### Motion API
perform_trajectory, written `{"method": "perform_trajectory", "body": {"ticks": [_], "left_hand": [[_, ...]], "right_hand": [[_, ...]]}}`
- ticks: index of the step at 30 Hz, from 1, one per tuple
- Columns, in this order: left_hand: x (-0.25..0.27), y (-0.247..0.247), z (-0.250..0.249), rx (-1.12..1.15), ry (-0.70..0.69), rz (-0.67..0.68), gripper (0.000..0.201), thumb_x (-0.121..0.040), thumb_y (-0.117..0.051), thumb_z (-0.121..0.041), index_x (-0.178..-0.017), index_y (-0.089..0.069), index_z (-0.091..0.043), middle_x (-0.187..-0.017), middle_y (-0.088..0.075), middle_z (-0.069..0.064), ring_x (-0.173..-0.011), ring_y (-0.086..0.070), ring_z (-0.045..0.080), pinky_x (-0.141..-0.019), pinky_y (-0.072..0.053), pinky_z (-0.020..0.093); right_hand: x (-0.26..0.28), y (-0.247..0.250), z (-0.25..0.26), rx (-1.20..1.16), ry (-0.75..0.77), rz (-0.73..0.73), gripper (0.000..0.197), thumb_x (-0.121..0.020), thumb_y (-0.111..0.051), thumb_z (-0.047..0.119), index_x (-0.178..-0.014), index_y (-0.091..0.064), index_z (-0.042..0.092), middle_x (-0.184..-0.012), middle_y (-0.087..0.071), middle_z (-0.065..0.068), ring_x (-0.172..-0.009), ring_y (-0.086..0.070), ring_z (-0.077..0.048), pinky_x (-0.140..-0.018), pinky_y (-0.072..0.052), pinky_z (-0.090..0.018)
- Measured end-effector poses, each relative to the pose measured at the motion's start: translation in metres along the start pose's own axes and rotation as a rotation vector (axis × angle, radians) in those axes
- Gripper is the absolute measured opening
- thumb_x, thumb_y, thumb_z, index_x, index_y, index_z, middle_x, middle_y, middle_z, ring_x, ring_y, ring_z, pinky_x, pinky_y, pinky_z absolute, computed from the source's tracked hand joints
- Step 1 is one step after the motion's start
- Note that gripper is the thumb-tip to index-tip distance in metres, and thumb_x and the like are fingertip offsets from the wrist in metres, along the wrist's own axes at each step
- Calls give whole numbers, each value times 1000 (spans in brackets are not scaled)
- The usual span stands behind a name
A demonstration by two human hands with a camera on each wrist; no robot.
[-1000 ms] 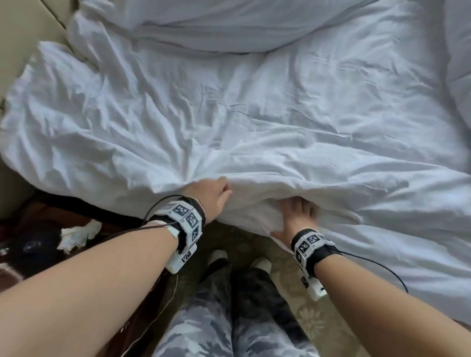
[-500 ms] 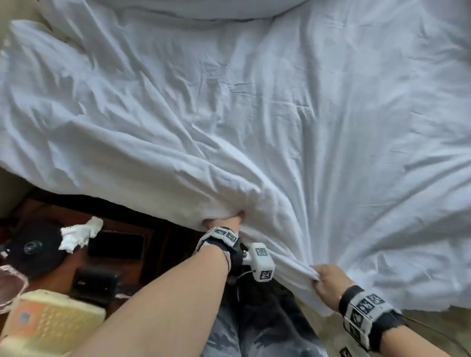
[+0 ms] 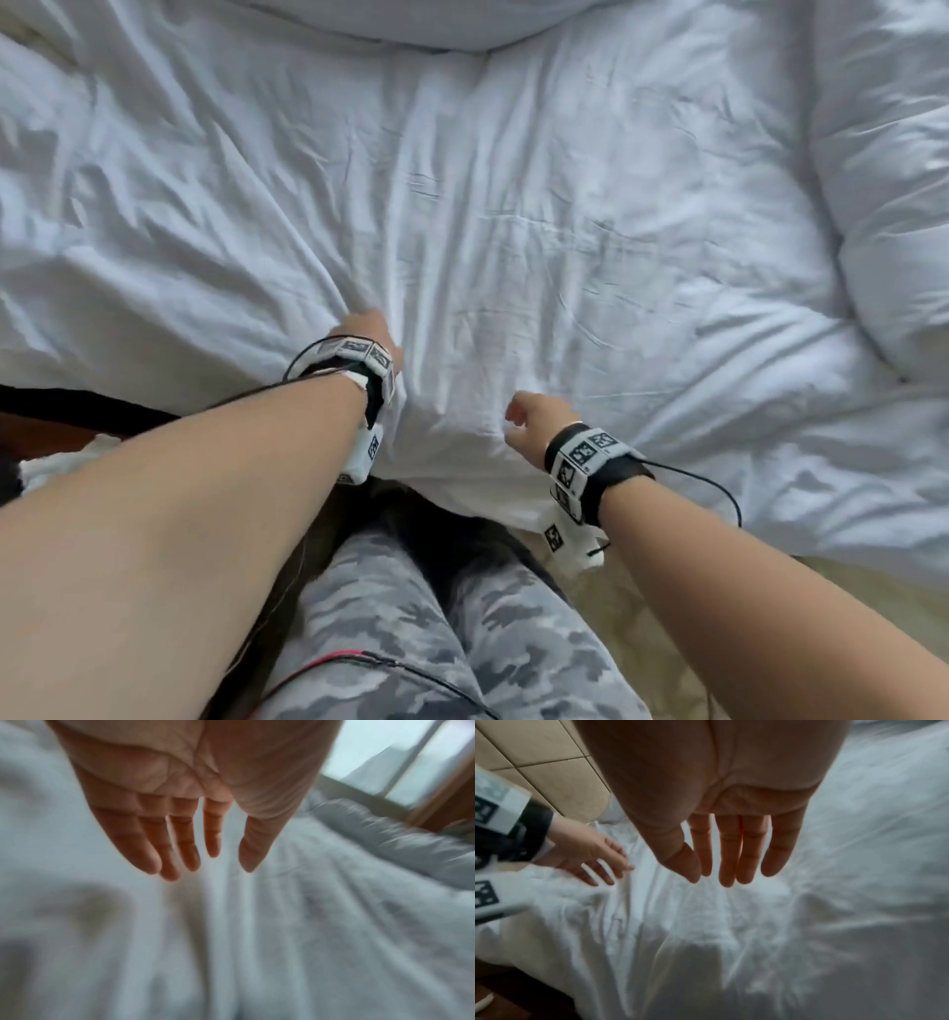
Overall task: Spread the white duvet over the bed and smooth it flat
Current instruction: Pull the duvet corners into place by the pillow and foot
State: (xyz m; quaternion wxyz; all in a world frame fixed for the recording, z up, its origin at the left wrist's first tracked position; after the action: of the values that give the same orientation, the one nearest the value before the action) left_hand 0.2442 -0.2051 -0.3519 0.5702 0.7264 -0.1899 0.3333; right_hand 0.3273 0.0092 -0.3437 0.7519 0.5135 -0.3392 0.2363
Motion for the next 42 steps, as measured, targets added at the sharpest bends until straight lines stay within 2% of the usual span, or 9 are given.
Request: {"method": "perform_trajectory", "body": {"ticks": [7, 12, 18, 22, 29, 35, 38, 40, 42], "left_hand": [[20, -30, -92, 35, -226, 149, 45, -84, -64, -32, -123, -52, -12, -128, -57, 12, -117, -55, 30, -94, -45, 33], [17, -74, -118, -104, -119, 267, 56, -84, -63, -36, -131, -49, -9, -133, -55, 13, -119, -55, 29, -96, -45, 31], [39, -106, -242, -228, -142, 183, 46, -85, -62, -32, -126, -52, -12, -127, -58, 15, -115, -58, 30, -91, -47, 30], [64, -163, -376, -194, -205, 128, 77, -75, -68, -52, -137, -36, -21, -139, -37, 18, -124, -48, 37, -103, -44, 42], [84, -218, -560, -271, -450, -95, 117, -60, -68, -71, -146, 8, -45, -157, 25, 3, -146, 12, 37, -113, -16, 62], [85, -269, -558, -514, -467, 451, 112, -61, -67, -69, -147, 2, -47, -159, 20, -3, -147, 13, 36, -115, -8, 62], [95, -246, -569, -356, -503, 713, 69, -79, -62, -56, -140, -42, -29, -152, -32, 9, -136, -38, 29, -112, -33, 32], [79, -207, -577, 9, -370, 712, 36, -88, -60, -42, -110, -65, -13, -109, -65, 12, -85, -63, 20, -70, -50, 17], [54, -161, -577, 168, -296, 471, 33, -90, -57, -37, -111, -64, -12, -107, -68, 12, -83, -64, 23, -65, -49, 23]], "right_hand": [[-9, 78, -97, 237, -172, -75, 38, -83, -60, 22, -120, -54, 17, -126, -55, -9, -118, -50, -28, -94, -45, -34], [-10, 102, -210, 350, -273, -120, 73, -77, -66, 29, -140, -30, 32, -156, -10, 2, -144, -14, -27, -108, -32, -46], [11, 67, -371, 275, -388, 400, 47, -80, -66, 26, -126, -58, 16, -128, -59, -5, -120, -56, -26, -82, -46, -36], [38, 81, -441, -14, -353, 179, 36, -84, -57, 26, -117, -61, 13, -120, -64, -9, -112, -59, -27, -92, -47, -29], [73, 177, -581, -114, -396, -95, 36, -86, -56, 25, -120, -56, 15, -121, -64, -8, -114, -57, -25, -96, -45, -29], [30, 192, -570, -143, -286, -140, 28, -87, -54, 18, -113, -61, 11, -113, -68, -9, -108, -61, -26, -90, -45, -26], [16, 180, -528, -134, -200, -29, 29, -87, -52, 19, -113, -62, 11, -115, -67, -11, -110, -60, -28, -91, -44, -28], [3, 186, -501, -98, -120, 35, 29, -86, -55, 23, -113, -61, 17, -115, -67, -10, -109, -61, -28, -92, -47, -29], [-15, 207, -487, -26, -51, 53, 33, -85, -57, 25, -118, -59, 19, -120, -64, -10, -111, -59, -28, -95, -47, -30]]}}
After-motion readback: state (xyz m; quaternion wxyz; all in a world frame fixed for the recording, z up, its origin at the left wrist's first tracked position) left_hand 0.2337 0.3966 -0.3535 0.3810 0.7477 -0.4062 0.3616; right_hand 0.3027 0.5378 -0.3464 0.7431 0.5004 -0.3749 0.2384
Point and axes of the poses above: each hand's wrist, its own x-axis away from the middle knuckle, its own y-axis out of the back of the hand, z = x × y, the point moved 2 cm from there along -x, towards the middle knuckle
